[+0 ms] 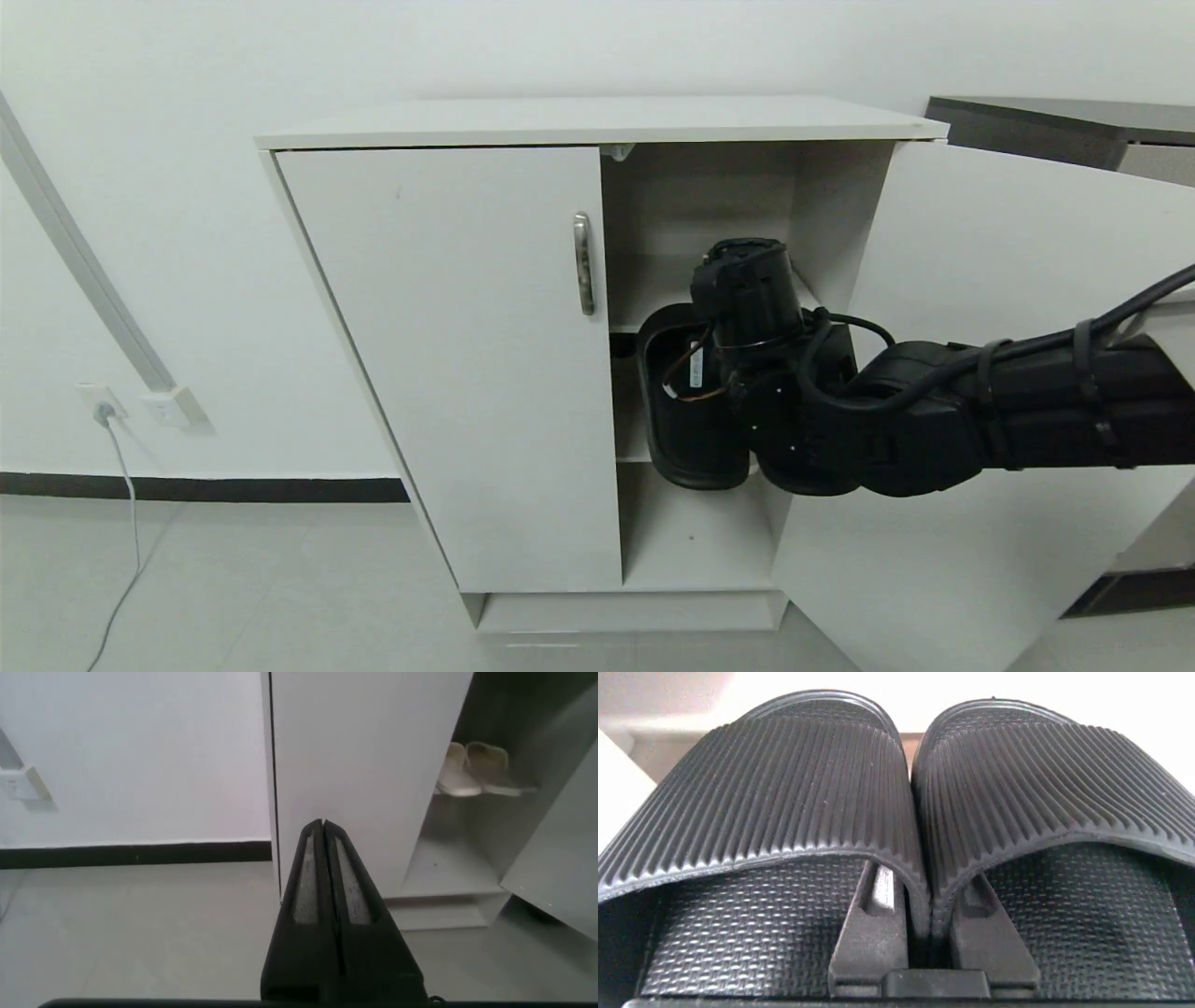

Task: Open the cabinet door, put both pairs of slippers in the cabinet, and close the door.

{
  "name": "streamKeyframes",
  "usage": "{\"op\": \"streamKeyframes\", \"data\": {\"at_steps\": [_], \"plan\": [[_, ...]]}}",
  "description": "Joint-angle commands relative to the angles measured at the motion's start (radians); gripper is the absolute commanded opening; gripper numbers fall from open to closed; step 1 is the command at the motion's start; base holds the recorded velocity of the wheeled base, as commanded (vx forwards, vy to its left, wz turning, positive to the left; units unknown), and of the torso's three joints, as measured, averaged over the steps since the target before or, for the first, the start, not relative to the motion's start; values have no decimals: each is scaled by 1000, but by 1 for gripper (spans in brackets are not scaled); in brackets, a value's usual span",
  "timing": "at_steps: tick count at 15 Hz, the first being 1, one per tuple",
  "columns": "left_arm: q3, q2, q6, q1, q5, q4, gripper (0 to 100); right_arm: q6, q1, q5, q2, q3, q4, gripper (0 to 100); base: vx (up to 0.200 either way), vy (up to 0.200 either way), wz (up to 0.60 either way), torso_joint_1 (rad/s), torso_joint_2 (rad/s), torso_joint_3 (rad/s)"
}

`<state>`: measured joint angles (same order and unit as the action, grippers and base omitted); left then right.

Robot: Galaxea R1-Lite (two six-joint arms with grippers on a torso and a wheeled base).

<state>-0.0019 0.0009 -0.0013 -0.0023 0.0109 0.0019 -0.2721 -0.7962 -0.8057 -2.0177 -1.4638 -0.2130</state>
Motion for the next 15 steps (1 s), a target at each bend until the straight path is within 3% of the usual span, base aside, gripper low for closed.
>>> {"op": "streamKeyframes", "data": {"at_steps": [1,5,15], "plan": [[0,1,0,1,0,0,0,-2,-1,0,4,3,0,0,200,0,0,2,2,2],[0,1,0,1,0,0,0,-4,-1,0,2,13,-2,0,200,0,0,2,2,1],[2,1,-2,1,-2,0,0,1,28,16,-38,-32,1,0,0,0,0,0,0,0]]}}
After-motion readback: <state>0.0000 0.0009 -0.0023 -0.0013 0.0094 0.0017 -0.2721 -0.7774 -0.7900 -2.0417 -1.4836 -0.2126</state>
